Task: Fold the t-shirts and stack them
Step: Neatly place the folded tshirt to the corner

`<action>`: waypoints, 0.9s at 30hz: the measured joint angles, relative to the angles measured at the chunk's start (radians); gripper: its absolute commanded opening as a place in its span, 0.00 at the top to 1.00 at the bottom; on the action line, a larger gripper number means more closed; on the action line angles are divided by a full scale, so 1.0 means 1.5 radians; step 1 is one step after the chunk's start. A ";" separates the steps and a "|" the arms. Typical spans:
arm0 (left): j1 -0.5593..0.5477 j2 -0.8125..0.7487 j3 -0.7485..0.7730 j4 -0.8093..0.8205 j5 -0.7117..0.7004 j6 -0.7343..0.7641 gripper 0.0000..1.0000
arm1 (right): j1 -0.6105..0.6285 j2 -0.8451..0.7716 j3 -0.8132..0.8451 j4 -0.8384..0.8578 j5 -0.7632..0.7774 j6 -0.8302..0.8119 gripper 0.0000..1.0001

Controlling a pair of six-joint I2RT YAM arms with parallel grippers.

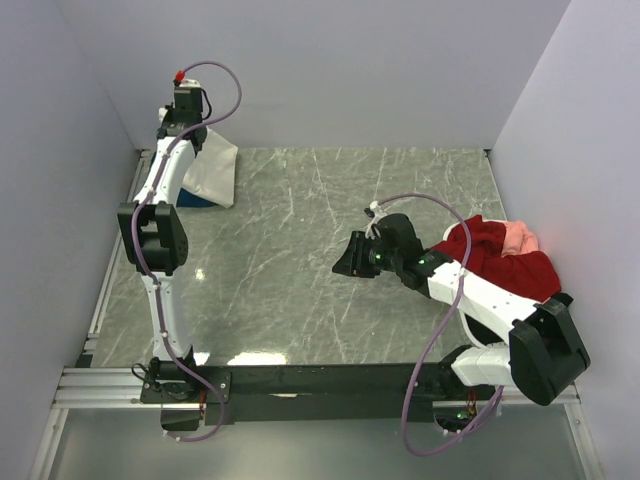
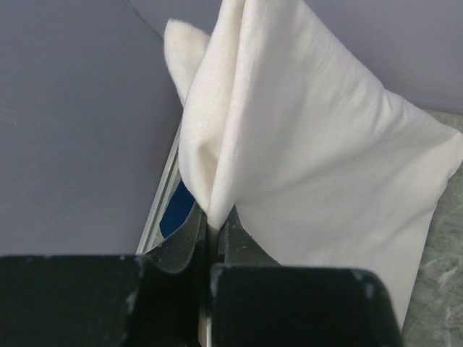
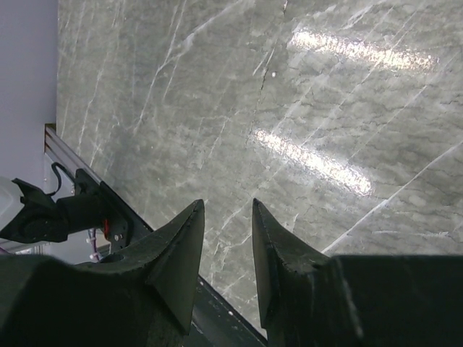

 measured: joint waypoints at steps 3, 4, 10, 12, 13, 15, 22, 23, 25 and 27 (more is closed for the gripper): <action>0.004 0.000 0.000 -0.001 0.003 0.002 1.00 | 0.002 0.003 0.000 0.000 0.001 0.000 0.60; 0.006 0.000 0.000 -0.001 0.005 0.002 1.00 | 0.002 0.004 0.001 0.000 0.002 0.000 0.60; 0.021 0.000 0.000 0.001 0.031 0.002 1.00 | 0.003 0.022 0.002 -0.001 0.005 0.000 0.60; 0.033 0.000 0.000 0.003 0.040 0.002 1.00 | 0.003 0.033 0.003 0.000 0.007 -0.001 0.60; 0.040 0.000 0.000 0.005 0.045 0.001 1.00 | 0.003 0.040 0.003 0.000 0.007 -0.002 0.60; 0.056 0.003 0.000 0.010 0.054 -0.001 1.00 | 0.003 0.052 0.005 -0.001 0.007 -0.003 0.60; 0.122 0.043 0.000 0.041 0.109 -0.028 0.89 | 0.004 0.104 0.023 -0.004 0.007 -0.012 0.60; 0.130 0.053 0.001 0.045 0.117 -0.037 0.82 | 0.005 0.109 0.025 -0.005 0.007 -0.013 0.59; 0.148 0.078 0.012 0.042 0.134 -0.072 0.69 | 0.007 0.119 0.030 -0.009 0.007 -0.015 0.56; 0.165 0.097 0.013 0.045 0.151 -0.108 0.56 | 0.009 0.123 0.034 -0.009 0.008 -0.018 0.52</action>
